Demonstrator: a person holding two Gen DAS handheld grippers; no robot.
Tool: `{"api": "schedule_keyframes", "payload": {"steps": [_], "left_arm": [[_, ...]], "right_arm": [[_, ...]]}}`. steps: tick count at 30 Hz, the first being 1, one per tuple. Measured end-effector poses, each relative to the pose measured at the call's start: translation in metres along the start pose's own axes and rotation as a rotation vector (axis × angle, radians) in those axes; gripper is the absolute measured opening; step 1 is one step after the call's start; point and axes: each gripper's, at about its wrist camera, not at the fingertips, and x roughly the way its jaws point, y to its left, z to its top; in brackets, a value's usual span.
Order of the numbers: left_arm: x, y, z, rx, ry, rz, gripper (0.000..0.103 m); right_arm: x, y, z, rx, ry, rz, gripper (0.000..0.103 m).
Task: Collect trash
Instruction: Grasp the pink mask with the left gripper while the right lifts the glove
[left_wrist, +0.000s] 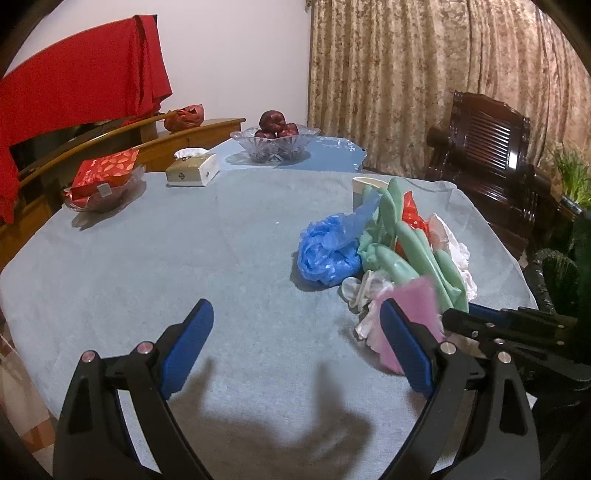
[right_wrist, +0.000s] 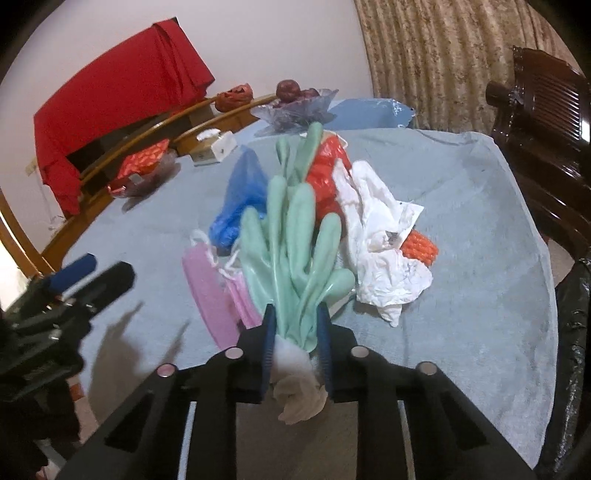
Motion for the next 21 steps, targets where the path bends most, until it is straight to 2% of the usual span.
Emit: {"api": "schedule_keyframes", "payload": {"steps": [9, 13, 21], "left_arm": [[-0.003, -0.011, 0.001, 0.009, 0.0, -0.026, 0.089], [-0.006, -0.022, -0.002, 0.026, 0.002, -0.047, 0.089], [0.001, -0.047, -0.009, 0.046, 0.026, -0.089, 0.089]], "right_arm": [[-0.033, 0.002, -0.004, -0.009, -0.045, 0.026, 0.02], [-0.042, -0.002, -0.01, -0.032, -0.042, -0.015, 0.02], [-0.062, -0.031, -0.015, 0.045, -0.072, -0.073, 0.02]]}}
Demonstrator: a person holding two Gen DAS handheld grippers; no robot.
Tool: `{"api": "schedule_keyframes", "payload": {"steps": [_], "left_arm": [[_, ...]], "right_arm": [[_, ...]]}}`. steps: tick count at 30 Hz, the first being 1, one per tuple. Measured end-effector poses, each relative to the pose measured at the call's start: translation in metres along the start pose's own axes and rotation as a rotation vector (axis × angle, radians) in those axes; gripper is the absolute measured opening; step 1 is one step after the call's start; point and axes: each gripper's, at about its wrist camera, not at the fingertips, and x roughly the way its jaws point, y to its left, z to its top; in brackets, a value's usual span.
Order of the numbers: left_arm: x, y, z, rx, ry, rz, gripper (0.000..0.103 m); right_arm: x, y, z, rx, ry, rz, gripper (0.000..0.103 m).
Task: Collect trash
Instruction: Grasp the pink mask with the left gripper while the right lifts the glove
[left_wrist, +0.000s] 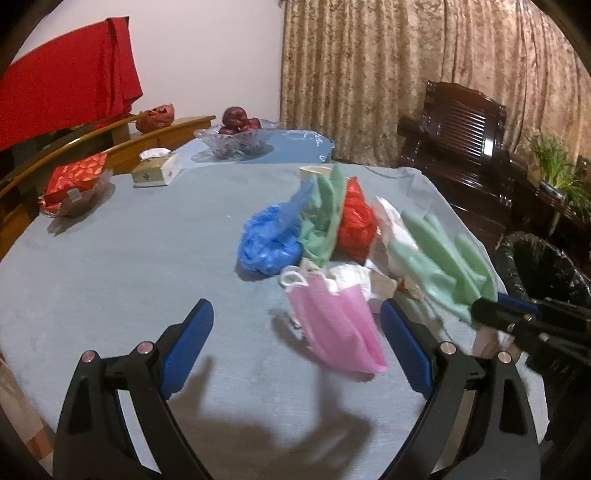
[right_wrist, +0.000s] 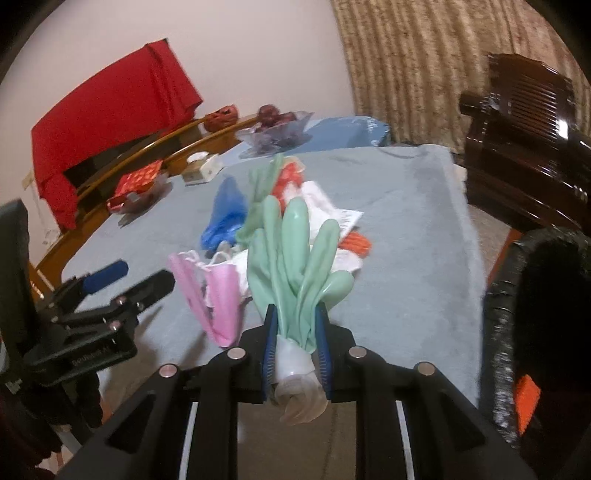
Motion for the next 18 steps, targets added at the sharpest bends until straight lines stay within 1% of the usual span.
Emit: {"api": "schedule_keyframes", "payload": {"steps": [3, 9, 10, 11, 12, 13, 14, 15, 16, 17, 18], "left_arm": [[0.009, -0.009, -0.001, -0.002, 0.01, -0.003, 0.088], [0.028, -0.026, -0.006, 0.01, 0.038, 0.001, 0.072], [0.03, -0.027, -0.007, 0.012, 0.043, 0.002, 0.066], [0.035, -0.029, -0.009, 0.013, 0.057, 0.007, 0.062], [0.037, -0.03, -0.01, 0.012, 0.067, 0.007, 0.053], [0.039, -0.03, -0.011, 0.009, 0.078, 0.012, 0.042], [0.041, -0.029, -0.013, 0.003, 0.087, 0.012, 0.037], [0.042, -0.029, -0.014, 0.001, 0.092, 0.007, 0.029], [0.041, -0.028, -0.015, 0.003, 0.095, 0.007, 0.023], [0.039, -0.027, -0.015, 0.006, 0.092, 0.001, 0.02], [0.037, -0.026, -0.015, 0.005, 0.089, -0.005, 0.015]], "right_arm": [[-0.005, -0.006, 0.0, 0.011, -0.012, -0.011, 0.02], [-0.012, -0.017, -0.003, 0.029, -0.017, -0.022, 0.02], [-0.013, -0.018, -0.003, 0.03, -0.019, -0.024, 0.02], [-0.014, -0.019, -0.004, 0.029, -0.021, -0.025, 0.02], [-0.015, -0.019, -0.003, 0.027, -0.023, -0.027, 0.02], [-0.015, -0.019, -0.003, 0.025, -0.024, -0.028, 0.02], [-0.018, -0.021, -0.004, 0.025, -0.026, -0.028, 0.02], [-0.019, -0.022, -0.004, 0.026, -0.029, -0.028, 0.02], [-0.02, -0.022, -0.004, 0.026, -0.031, -0.028, 0.02], [-0.021, -0.022, -0.004, 0.027, -0.033, -0.028, 0.02], [-0.023, -0.022, -0.004, 0.029, -0.036, -0.028, 0.02]]}}
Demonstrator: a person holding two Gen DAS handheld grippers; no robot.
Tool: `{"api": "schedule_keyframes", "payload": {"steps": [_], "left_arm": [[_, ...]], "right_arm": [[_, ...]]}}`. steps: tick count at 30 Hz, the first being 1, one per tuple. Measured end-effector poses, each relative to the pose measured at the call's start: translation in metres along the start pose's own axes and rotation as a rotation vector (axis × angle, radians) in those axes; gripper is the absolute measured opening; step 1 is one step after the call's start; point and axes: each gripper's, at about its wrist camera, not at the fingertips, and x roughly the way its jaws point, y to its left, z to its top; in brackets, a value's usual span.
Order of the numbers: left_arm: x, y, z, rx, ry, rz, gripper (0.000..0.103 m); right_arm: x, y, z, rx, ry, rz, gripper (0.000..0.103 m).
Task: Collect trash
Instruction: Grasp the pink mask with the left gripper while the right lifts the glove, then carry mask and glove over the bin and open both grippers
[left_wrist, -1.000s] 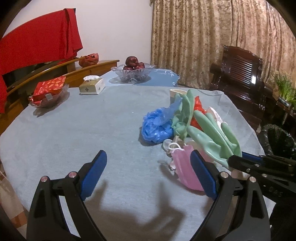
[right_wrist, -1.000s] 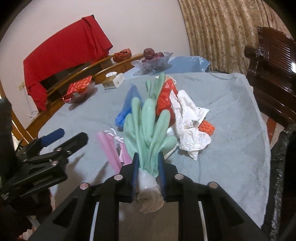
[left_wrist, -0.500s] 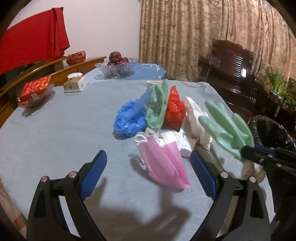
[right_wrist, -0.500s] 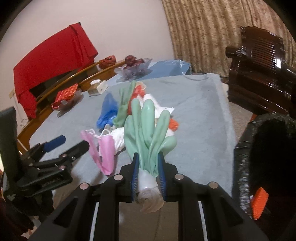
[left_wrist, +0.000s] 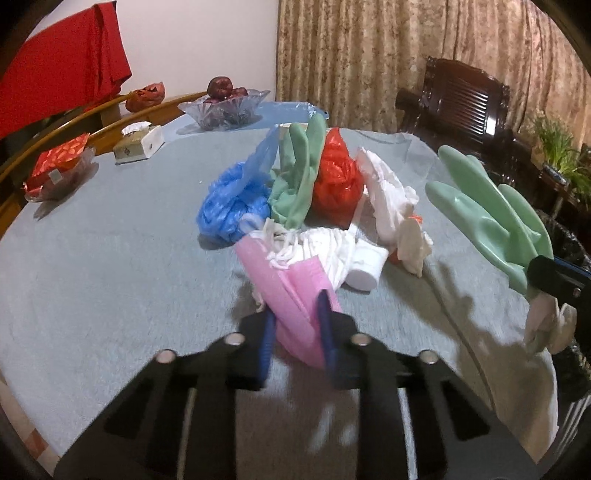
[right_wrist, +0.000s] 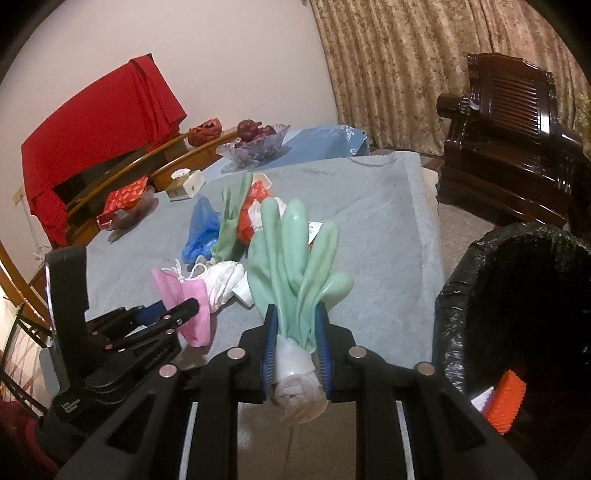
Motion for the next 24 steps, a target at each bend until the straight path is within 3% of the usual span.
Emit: {"api": "schedule_keyframes", "payload": {"steps": [6, 24], "left_arm": [[-0.024, 0.007, 0.005, -0.017, -0.036, -0.016, 0.006], [-0.086, -0.034, 0.035, 0.026, -0.163, -0.127, 0.006]], "right_arm": [[-0.008, 0.002, 0.002, 0.001, -0.017, 0.006, 0.02], [-0.058, 0.0, 0.017, 0.008, -0.122, -0.006, 0.02]]}}
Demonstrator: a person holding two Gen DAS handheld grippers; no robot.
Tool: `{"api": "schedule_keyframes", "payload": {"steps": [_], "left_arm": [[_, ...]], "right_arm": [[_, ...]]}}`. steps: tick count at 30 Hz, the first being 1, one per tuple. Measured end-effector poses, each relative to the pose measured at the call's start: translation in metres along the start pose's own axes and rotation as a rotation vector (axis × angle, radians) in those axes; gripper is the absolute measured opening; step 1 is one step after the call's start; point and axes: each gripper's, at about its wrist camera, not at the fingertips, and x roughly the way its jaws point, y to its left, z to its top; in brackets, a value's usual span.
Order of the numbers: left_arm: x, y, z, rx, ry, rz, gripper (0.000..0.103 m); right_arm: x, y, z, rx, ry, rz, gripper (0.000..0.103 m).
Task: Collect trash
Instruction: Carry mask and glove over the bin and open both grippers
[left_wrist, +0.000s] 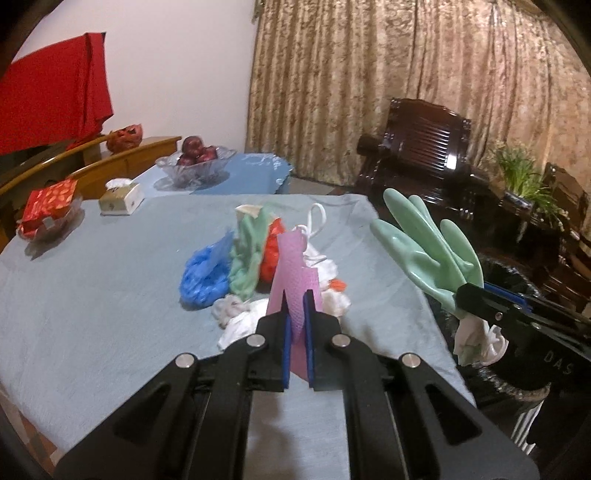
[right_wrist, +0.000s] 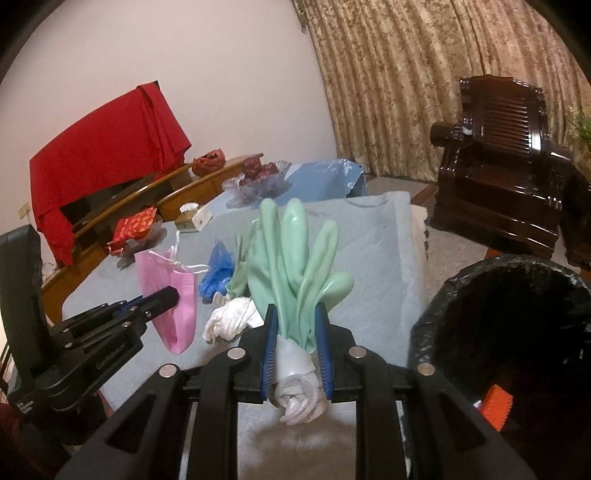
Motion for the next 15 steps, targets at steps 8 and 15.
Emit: {"api": "schedule_keyframes", "payload": {"steps": [8, 15], "left_arm": [[-0.002, -0.035, 0.009, 0.037, -0.017, -0.076, 0.005], [0.005, -0.072, 0.016, 0.067, -0.02, -0.158, 0.005]], "right_arm": [[-0.035, -0.024, 0.006, 0.03, -0.063, -0.061, 0.02], [-0.065, -0.052, 0.006, 0.054, -0.106, -0.15, 0.02]]}}
